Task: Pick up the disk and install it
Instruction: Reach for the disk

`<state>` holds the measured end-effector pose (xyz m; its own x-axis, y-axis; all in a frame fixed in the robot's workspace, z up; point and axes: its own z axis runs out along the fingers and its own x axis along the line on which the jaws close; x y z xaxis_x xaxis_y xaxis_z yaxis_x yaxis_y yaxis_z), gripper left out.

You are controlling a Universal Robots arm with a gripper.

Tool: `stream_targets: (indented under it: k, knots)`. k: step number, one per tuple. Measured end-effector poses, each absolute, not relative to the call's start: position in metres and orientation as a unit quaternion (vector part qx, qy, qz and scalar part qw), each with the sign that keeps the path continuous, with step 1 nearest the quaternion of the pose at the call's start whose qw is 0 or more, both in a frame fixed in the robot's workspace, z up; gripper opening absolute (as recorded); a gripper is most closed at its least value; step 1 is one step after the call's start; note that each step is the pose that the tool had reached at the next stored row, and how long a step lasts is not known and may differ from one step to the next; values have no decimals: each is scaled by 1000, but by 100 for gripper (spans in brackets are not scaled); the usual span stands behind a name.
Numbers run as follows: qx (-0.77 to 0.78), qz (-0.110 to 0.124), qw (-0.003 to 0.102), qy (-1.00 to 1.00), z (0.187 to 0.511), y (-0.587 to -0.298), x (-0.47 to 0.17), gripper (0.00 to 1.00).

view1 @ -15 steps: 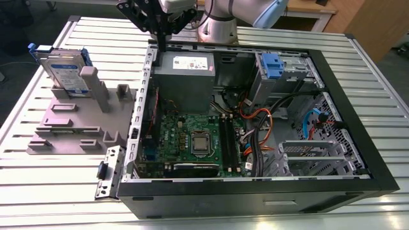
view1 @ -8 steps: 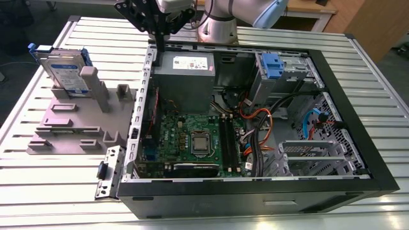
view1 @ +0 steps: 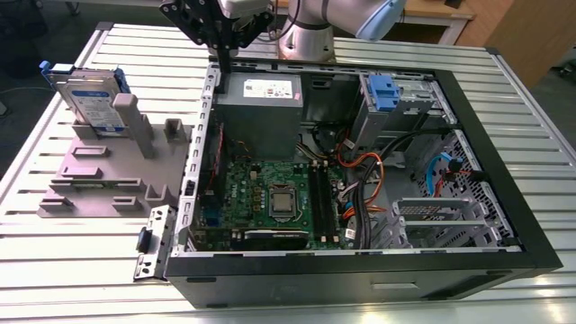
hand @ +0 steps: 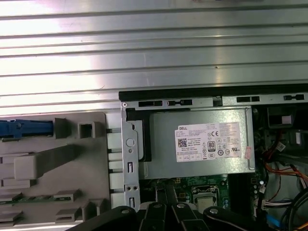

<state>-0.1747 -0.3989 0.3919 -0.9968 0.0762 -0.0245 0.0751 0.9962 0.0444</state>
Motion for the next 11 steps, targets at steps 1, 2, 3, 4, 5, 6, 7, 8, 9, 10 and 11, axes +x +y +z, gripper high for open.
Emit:
stream_targets:
  k: [1, 2, 3, 4, 5, 6, 7, 8, 9, 10, 11]
  knots:
    - [38, 22, 13, 999, 392, -399, -175, 11]
    - [38, 22, 13, 999, 392, -399, -175, 11]
    - [38, 22, 13, 999, 392, -399, -182, 11]
    - [38, 22, 13, 999, 391, -399, -189, 11]
    - [38, 22, 13, 999, 391, -399, -189, 11]
    - [38, 22, 13, 999, 391, -399, -189, 11]
    - [38, 22, 13, 999, 391, -399, -190, 11]
    - [38, 22, 13, 999, 391, -399, -190, 11]
    - [38, 22, 13, 999, 391, -399, -201, 11]
    - [38, 22, 13, 999, 390, -399, -211, 11]
    - [38, 22, 13, 999, 390, -399, -211, 11]
